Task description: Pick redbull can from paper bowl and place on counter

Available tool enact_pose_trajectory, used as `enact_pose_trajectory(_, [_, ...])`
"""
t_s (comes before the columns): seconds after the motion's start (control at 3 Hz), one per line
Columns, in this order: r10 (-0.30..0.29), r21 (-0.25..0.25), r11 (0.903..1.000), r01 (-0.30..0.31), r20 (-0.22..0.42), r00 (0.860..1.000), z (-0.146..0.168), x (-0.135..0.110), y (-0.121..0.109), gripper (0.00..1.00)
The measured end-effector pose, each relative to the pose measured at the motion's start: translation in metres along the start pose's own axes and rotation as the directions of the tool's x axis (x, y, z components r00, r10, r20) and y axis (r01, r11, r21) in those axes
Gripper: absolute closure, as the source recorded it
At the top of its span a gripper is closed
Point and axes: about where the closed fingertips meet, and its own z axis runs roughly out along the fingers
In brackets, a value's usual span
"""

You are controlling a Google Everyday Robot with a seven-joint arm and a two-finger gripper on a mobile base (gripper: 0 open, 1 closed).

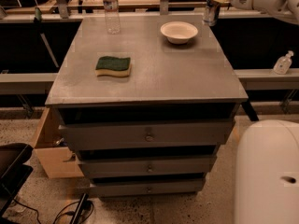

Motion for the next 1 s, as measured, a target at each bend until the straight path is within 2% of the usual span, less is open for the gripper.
enact_pose_trajectory(0.33, [0.014, -0.024, 0.9996, -0.014, 0.014, 1.000, -0.020, -0.008, 0.019, 1.00])
enact_pose_trajectory(0.67, [0.018, -0.053, 0.9985, -0.016, 0.034, 0.999, -0.038, -0.019, 0.052, 1.00])
enact_pose_trajectory(1.0, [0.002, -0.059, 0.9983, -0.001, 0.029, 1.000, -0.045, -0.010, 0.082, 1.00])
